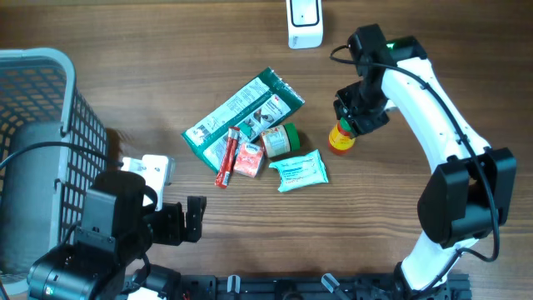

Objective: Scan the item barcode
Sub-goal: 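Grasp orange bottle with right gripper and lift it, then carry orange bottle with right gripper to the white scanner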

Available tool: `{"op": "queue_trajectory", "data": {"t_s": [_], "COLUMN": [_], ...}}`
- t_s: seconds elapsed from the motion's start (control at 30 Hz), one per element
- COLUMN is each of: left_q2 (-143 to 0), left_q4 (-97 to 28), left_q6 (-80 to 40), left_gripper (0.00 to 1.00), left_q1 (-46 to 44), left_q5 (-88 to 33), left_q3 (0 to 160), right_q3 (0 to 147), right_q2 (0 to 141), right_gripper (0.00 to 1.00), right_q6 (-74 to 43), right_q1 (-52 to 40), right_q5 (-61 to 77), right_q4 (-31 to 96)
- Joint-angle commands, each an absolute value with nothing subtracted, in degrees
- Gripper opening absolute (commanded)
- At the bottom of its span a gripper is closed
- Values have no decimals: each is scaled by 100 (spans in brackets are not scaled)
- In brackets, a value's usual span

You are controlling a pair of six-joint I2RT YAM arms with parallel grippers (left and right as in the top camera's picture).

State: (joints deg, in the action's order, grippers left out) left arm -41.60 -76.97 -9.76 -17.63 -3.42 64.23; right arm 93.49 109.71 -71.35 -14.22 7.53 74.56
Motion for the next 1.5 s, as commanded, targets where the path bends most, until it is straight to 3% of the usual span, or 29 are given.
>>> {"op": "queue_trajectory", "data": {"t_s": [0.0,0.17,0.27,0.73,0.83,0.87,0.97,1.07,1.13,1.2,1.3,1.47], "left_q2": [-4130,-4130,-4130,-4130,-4130,-4130,-4130,-4130,-4130,-4130,-4130,-4130], "left_q4": [-7688,-7688,-7688,-7688,-7688,-7688,-7688,-7688,-7688,-7688,-7688,-7688], "left_q6": [-950,-950,-950,-947,-950,-950,-950,-947,-950,-950,-950,-950], "left_gripper": [100,100,100,100,100,100,100,100,100,100,100,100], "left_q1": [-1780,-1780,-1780,-1780,-1780,-1780,-1780,-1780,-1780,-1780,-1780,-1780], "left_q5": [-314,-314,-311,-311,-314,-311,-311,-314,-314,-311,-311,-311], "left_q3": [6462,6462,6462,6462,6462,6462,6462,6462,6462,6462,6462,6462], "right_q3": [9771,10438,10221,9500,9491,9491,9721,10508,11426,11821,11716,10726], "right_q2": [11002,11010,11024,11026,11026,11026,11024,10984,10960,10940,10978,11264], "right_gripper": [31,43,43,52,61,69,99,100,100,100,100,100], "right_q6": [-4993,-1129,-224,523,593,585,145,-659,-2084,-4228,-5927,-6064], "right_q1": [-1439,-1441,-1441,-1441,-1441,-1441,-1446,-1444,-1319,-1015,-342,443], "right_q5": [733,731,711,534,534,537,585,600,600,620,1166,2215], "right_q4": [7432,7889,7846,7220,7155,7129,7131,7585,8114,8466,8602,8108]}}
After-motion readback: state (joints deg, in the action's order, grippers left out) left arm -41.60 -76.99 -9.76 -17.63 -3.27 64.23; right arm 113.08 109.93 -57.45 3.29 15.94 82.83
